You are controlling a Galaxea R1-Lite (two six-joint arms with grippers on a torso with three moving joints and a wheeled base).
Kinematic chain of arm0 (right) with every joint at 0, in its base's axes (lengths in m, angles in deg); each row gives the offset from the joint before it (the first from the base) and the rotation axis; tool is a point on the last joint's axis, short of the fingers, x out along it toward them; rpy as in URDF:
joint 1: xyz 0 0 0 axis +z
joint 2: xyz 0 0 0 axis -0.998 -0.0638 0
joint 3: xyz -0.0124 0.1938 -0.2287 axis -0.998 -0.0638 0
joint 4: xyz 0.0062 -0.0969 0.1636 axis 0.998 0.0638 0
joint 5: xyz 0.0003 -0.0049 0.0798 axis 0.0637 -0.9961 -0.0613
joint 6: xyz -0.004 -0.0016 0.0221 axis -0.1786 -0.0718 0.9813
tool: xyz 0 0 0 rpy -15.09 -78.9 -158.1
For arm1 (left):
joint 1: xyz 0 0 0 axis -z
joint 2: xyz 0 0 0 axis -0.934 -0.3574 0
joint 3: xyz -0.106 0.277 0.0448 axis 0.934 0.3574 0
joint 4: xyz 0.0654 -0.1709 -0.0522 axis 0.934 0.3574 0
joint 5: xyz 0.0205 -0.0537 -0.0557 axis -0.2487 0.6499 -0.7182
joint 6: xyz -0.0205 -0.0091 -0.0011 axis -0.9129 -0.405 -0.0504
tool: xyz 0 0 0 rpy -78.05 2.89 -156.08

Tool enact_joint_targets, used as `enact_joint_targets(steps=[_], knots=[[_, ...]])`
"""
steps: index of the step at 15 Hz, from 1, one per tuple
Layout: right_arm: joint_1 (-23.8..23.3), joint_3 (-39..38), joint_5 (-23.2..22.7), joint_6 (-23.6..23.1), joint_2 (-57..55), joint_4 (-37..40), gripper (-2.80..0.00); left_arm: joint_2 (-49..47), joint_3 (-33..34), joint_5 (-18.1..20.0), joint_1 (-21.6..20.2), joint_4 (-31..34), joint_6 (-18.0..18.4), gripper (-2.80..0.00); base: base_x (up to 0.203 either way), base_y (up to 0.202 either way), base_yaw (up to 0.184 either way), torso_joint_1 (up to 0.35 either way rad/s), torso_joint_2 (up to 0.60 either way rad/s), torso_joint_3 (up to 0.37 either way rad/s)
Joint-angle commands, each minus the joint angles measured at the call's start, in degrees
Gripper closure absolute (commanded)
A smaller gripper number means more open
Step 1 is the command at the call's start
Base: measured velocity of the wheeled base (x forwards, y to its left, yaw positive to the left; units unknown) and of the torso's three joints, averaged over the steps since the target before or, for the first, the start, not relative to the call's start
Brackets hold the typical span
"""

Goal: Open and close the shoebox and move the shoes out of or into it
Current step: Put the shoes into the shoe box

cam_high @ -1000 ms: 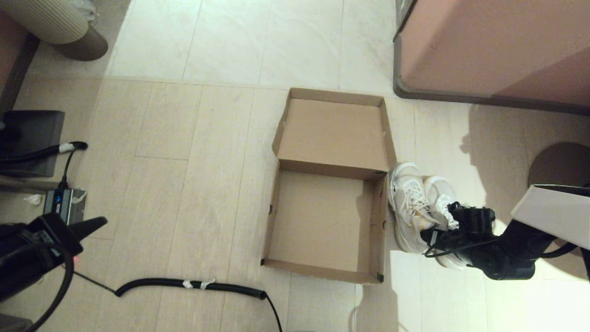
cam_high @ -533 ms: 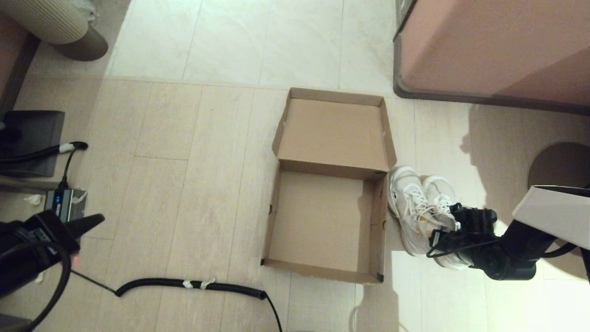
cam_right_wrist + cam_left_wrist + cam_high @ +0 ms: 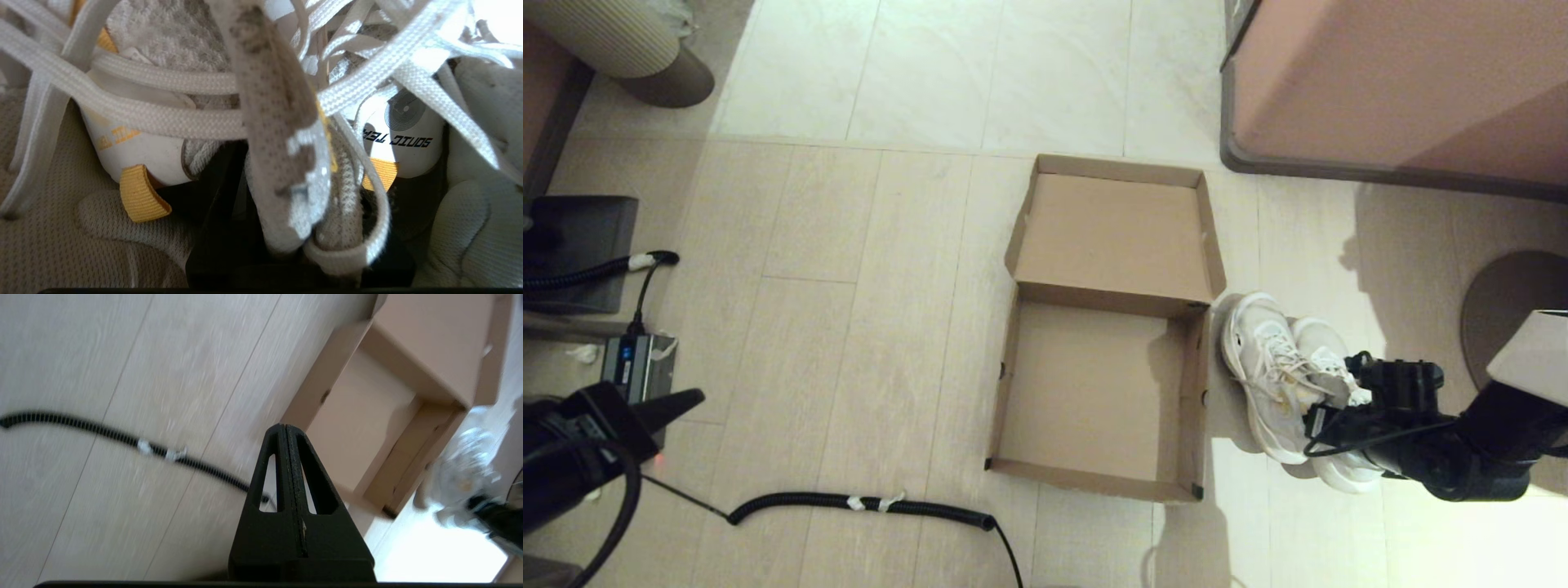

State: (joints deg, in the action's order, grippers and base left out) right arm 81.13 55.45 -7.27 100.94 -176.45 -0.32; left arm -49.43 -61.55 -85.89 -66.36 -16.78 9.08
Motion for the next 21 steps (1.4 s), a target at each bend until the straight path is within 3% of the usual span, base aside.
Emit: enact_joint_targets(steps=[1,5,8,10,14,17,21], knots=[[-0.2,-4.2,-0.6,0.1,10.0,0.7,0.00,-0.1,-0.2,0.1,0.1,0.2,-0.2,0.00,0.000,0.000,0.000,0.000,0.00,0.000],[0.9,-8.9,-1.8,0.1,28.6,10.6,0.00,-2.3,0.1,0.2,0.3,0.2,-0.2,0.00,0.000,0.000,0.000,0.000,0.00,0.000],[3.5,-7.3,-2.1,0.1,43.4,24.7,0.00,-2.5,-1.9,-0.4,2.4,0.3,2.2,0.00,0.000,0.000,0.000,0.000,0.00,0.000],[8.1,-4.2,-2.1,0.4,50.2,36.0,0.00,-2.7,-2.3,-0.4,2.5,0.3,2.6,0.00,0.000,0.000,0.000,0.000,0.00,0.000],[22.1,-0.9,-1.2,1.6,50.3,40.4,0.00,-5.5,-3.2,-0.5,2.5,-0.1,2.6,0.00,0.000,0.000,0.000,0.000,0.00,0.000],[32.1,4.2,5.1,4.5,44.4,40.4,0.00,-8.6,-5.1,-0.5,2.6,-0.4,2.6,0.00,0.000,0.000,0.000,0.000,0.00,0.000],[39.0,8.0,8.4,5.6,35.5,37.7,0.00,-10.1,-6.9,-0.6,3.0,-0.4,2.6,0.00,0.000,0.000,0.000,0.000,0.00,0.000]])
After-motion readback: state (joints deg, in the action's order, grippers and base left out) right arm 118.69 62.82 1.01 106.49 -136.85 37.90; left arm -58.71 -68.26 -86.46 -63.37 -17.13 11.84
